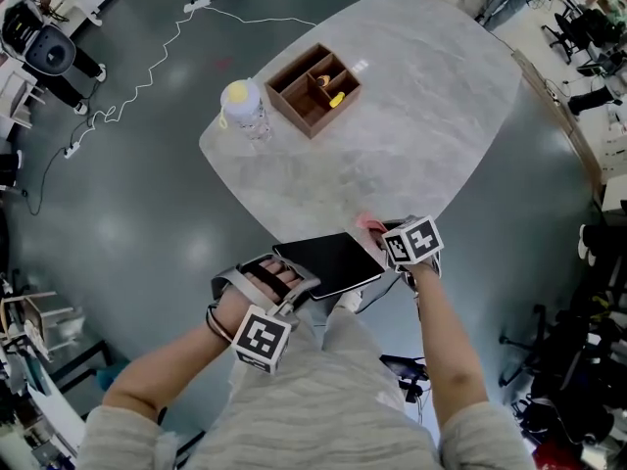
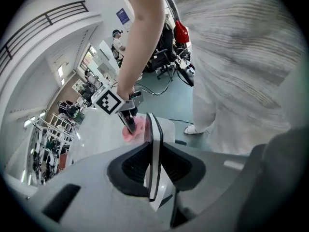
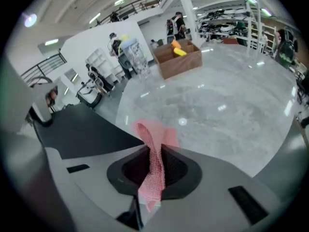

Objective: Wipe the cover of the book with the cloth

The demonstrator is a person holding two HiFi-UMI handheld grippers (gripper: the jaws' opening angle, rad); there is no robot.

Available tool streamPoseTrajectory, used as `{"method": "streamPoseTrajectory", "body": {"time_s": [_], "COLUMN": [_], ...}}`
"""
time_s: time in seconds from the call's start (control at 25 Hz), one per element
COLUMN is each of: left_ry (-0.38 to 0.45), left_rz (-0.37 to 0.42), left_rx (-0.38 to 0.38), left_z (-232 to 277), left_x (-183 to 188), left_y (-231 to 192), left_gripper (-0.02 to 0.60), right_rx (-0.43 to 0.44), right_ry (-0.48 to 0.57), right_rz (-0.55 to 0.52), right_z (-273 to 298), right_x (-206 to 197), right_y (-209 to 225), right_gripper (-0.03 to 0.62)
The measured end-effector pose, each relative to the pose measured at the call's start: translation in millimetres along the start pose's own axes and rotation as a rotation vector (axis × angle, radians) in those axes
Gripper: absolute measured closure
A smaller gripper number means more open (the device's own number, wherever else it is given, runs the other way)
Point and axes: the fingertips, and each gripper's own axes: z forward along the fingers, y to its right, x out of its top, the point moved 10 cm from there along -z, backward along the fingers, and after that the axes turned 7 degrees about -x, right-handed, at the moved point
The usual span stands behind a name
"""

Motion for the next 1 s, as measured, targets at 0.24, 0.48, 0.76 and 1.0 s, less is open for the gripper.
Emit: {"method": "streamPoseTrajectory", "body": {"time_s": [0.24,0.48,0.76,1.0], "left_ry": [0.084,0.209,0.423,0.492], "left_rz": [-0.203,-0.587,-1.167,-1.346], "left_rx": [0.015,0.049,0.088,0.165], "left_z": [-5,-8,-15,-14], "left_x": [-10,-34,-79,-93], "left_y": [-20,-41,-63,-63], "left_gripper": [0.501,0.502,0.502,0.502], "right_rx": [0.086,0.085,0.088,0.077], "right_ry": [0.336,0.593,0.747,0.83], "right_rz": [0.141,0.24,0.303,0.233], "right_z": [-73,-127,-146,-131], "right_x": [18,12,-8,-6], "right_y": [-10,-31,-56,-94], "right_gripper": [0.548,0.548,0.548,0.548]}}
